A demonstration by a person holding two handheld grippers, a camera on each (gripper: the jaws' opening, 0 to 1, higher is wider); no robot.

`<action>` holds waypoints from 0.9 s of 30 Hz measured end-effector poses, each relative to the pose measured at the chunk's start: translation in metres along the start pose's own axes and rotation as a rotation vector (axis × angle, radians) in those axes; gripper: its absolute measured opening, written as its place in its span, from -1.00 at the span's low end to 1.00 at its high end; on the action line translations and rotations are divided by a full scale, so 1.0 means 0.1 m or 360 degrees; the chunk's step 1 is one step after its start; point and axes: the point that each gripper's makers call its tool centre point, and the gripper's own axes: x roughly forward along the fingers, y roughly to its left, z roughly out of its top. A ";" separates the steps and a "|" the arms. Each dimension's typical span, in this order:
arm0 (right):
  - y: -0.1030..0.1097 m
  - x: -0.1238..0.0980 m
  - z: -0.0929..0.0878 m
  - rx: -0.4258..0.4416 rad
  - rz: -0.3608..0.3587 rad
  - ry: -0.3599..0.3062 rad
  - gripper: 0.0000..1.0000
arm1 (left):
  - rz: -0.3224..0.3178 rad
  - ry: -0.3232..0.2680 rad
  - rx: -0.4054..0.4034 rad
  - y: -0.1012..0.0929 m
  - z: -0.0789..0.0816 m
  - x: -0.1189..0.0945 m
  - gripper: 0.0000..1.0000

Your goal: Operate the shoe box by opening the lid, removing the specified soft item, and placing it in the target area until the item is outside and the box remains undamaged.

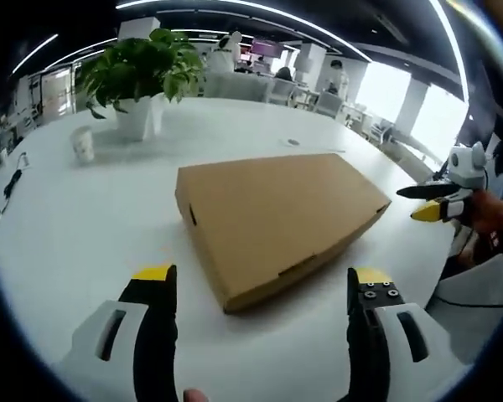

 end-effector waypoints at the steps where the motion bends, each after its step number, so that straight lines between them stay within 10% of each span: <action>1: -0.01 0.03 -0.01 -0.0016 0.0003 0.0011 0.43 | -0.0003 0.0003 -0.0002 0.00 0.00 0.02 0.64; 27: 0.09 0.42 -0.05 -0.0134 0.0098 0.0054 -0.15 | -0.0062 0.0104 0.0146 0.01 -0.03 0.30 0.49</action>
